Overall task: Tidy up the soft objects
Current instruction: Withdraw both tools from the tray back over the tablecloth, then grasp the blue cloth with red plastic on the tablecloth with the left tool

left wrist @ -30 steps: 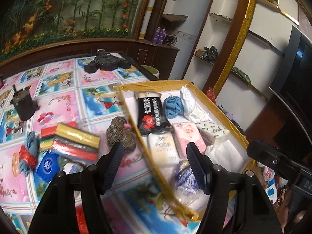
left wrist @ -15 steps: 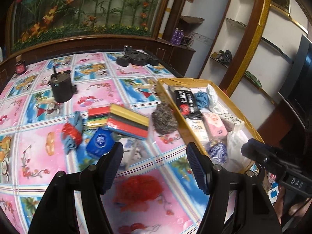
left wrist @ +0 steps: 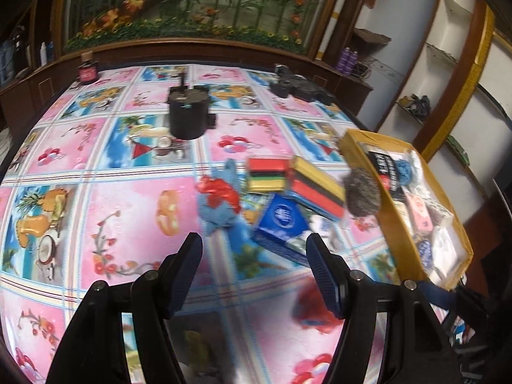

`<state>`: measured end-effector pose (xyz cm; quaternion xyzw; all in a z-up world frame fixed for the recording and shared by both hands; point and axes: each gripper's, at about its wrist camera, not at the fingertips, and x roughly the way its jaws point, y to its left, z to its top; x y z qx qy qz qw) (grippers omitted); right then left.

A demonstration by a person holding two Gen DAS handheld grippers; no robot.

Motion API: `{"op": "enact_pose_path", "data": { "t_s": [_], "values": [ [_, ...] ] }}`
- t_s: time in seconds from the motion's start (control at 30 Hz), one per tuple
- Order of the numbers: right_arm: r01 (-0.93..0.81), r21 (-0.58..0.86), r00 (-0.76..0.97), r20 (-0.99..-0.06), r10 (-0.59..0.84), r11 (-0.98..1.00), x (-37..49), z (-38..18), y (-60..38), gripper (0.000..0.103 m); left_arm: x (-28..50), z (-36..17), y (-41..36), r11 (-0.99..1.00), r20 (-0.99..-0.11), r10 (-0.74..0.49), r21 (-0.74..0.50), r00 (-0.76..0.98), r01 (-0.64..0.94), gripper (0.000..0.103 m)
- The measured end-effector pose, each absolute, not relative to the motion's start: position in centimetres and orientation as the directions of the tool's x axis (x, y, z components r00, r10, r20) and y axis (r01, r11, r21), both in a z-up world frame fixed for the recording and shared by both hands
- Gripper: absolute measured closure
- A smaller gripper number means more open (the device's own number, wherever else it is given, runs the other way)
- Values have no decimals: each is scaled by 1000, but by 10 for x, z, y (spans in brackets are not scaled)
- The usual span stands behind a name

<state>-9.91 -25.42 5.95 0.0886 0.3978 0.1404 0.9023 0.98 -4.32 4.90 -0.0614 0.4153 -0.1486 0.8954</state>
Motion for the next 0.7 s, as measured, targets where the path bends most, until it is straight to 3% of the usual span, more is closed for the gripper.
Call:
{"op": "enact_pose_path", "data": {
  "t_s": [0.6, 0.67, 0.7],
  "values": [
    [-302, 272, 578, -710, 403, 914, -85, 37, -216, 50, 87, 13, -46, 987, -827, -156, -110, 540, 118, 37],
    [-305, 272, 576, -710, 404, 913, -83, 37, -216, 50, 87, 10, -47, 987, -827, -153, -100, 541, 126, 41],
    [-306, 272, 576, -711, 405, 912, -82, 36, -216, 50, 86, 11, -48, 989, -823, -138, -81, 551, 127, 49]
  ]
}}
